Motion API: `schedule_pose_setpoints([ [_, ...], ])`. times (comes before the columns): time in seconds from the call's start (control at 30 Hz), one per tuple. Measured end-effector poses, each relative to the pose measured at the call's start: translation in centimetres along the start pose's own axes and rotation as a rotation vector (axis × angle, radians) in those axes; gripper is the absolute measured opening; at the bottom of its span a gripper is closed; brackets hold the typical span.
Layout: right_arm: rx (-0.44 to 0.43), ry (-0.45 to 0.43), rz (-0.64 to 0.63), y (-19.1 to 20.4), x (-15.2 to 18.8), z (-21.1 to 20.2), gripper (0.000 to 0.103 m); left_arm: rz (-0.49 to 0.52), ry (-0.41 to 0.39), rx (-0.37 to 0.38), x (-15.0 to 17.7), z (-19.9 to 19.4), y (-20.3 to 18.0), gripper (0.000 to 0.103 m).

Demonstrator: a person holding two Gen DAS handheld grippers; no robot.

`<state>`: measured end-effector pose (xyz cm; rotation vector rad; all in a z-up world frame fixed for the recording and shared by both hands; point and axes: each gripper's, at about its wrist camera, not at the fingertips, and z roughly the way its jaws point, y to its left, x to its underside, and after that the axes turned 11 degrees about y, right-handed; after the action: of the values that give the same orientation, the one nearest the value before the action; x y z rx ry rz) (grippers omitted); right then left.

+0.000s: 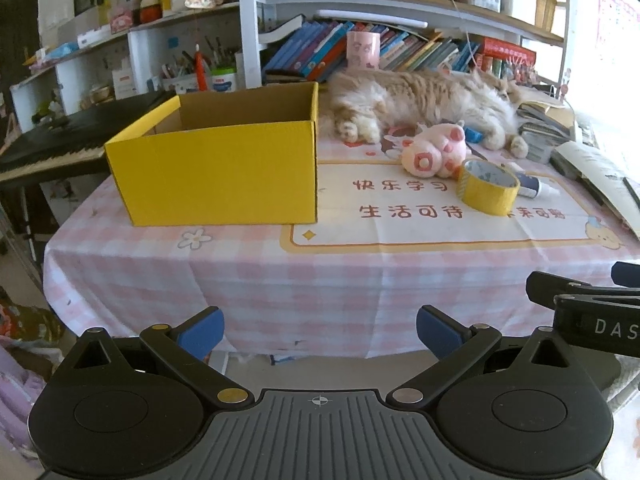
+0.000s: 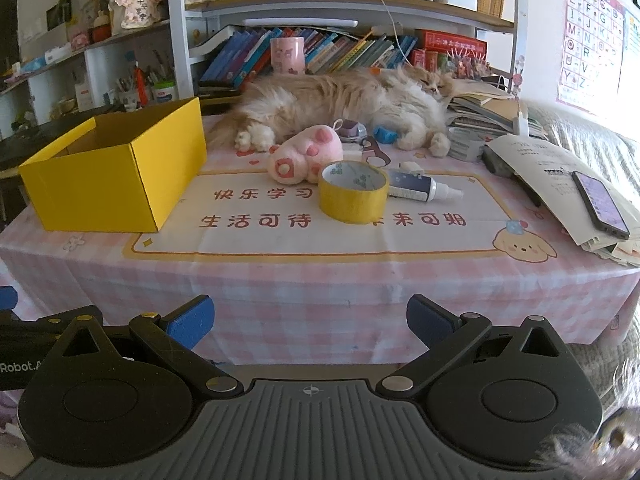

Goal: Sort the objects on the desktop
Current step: 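Move both tools toward the yellow tape roll and the spray bottle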

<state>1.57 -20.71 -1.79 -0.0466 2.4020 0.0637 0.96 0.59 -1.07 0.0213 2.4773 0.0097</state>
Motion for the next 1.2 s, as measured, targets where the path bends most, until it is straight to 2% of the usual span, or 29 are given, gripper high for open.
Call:
schedule_pose_setpoints([
  [0.77,-0.005,-0.004,0.013,0.21,-0.36,-0.44,0.103,-0.017,-0.014,0.023,-0.15,-0.13,0.65,0.103],
  [1.2,0.027,-0.014,0.047,-0.57,-0.32,-0.63,0.103,0.023,-0.016,0.065,-0.26,-0.02,-0.04,0.103],
])
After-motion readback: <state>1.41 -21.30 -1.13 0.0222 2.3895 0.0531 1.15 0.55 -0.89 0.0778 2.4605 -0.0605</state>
